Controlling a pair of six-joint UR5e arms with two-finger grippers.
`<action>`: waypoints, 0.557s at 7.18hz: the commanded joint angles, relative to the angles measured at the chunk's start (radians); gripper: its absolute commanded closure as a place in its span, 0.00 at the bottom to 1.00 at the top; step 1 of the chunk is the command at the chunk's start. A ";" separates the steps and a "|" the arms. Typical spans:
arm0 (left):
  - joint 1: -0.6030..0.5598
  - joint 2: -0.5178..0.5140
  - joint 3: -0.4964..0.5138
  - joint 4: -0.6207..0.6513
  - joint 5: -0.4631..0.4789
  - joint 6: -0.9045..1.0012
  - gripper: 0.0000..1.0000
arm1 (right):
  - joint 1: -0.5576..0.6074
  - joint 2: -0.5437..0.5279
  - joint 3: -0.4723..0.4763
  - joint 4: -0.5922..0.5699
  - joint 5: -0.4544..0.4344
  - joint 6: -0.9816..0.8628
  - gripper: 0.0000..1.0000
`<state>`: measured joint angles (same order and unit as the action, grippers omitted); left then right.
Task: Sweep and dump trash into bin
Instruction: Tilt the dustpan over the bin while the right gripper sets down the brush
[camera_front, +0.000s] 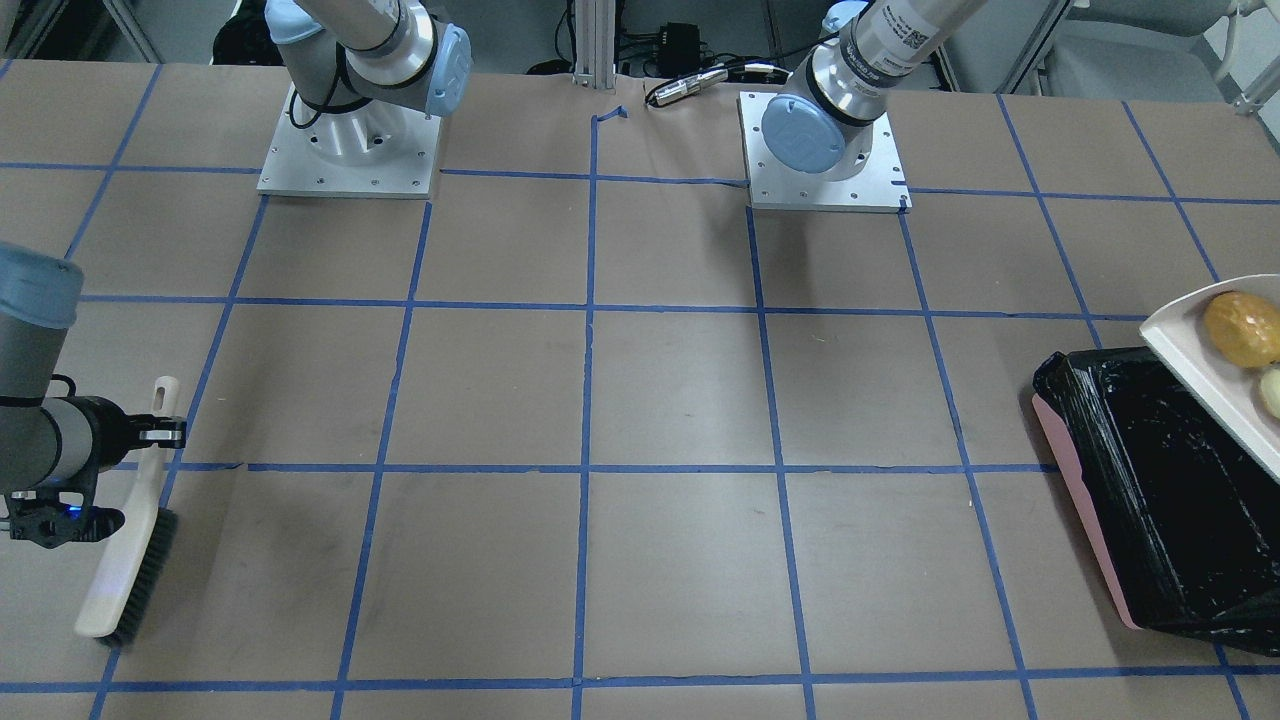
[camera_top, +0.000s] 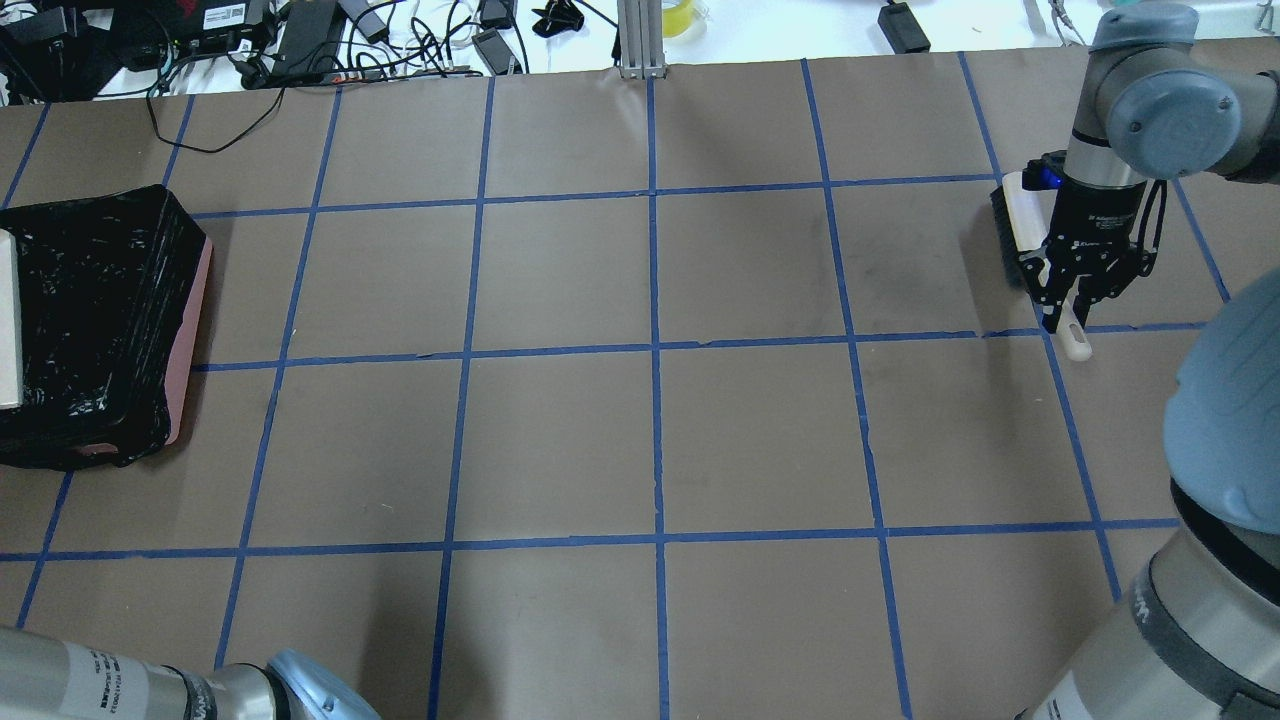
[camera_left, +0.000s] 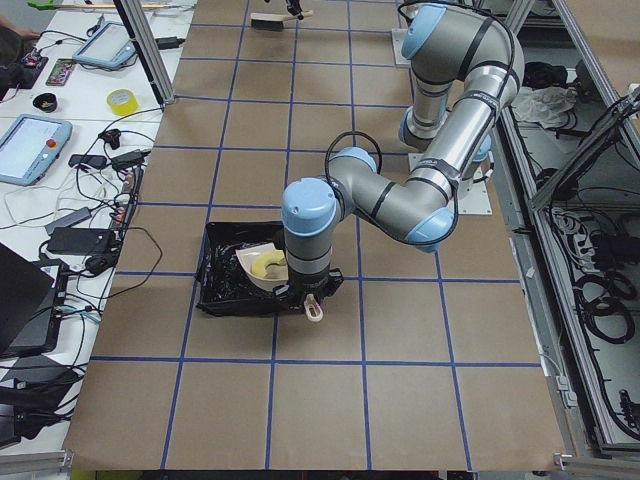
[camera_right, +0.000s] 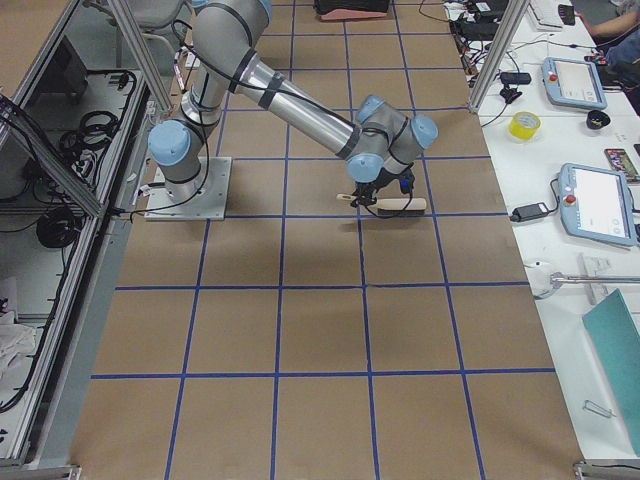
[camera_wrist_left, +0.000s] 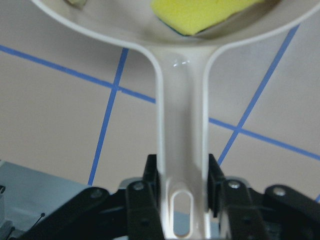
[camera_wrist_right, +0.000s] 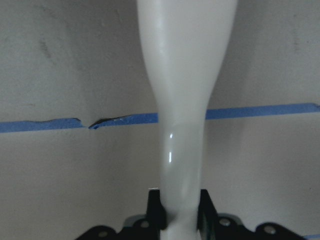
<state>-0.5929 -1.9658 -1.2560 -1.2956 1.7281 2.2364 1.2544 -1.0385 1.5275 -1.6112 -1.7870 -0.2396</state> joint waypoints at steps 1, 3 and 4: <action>-0.114 -0.016 0.032 0.128 0.158 0.025 1.00 | 0.003 0.002 0.003 -0.013 -0.005 -0.012 0.60; -0.192 -0.019 0.020 0.211 0.230 0.069 1.00 | 0.003 0.000 0.003 -0.015 -0.009 -0.009 0.12; -0.208 -0.019 0.001 0.298 0.237 0.142 1.00 | 0.003 -0.005 -0.004 -0.015 -0.008 -0.004 0.05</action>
<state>-0.7667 -1.9839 -1.2381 -1.0853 1.9344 2.3079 1.2579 -1.0389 1.5293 -1.6251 -1.7945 -0.2476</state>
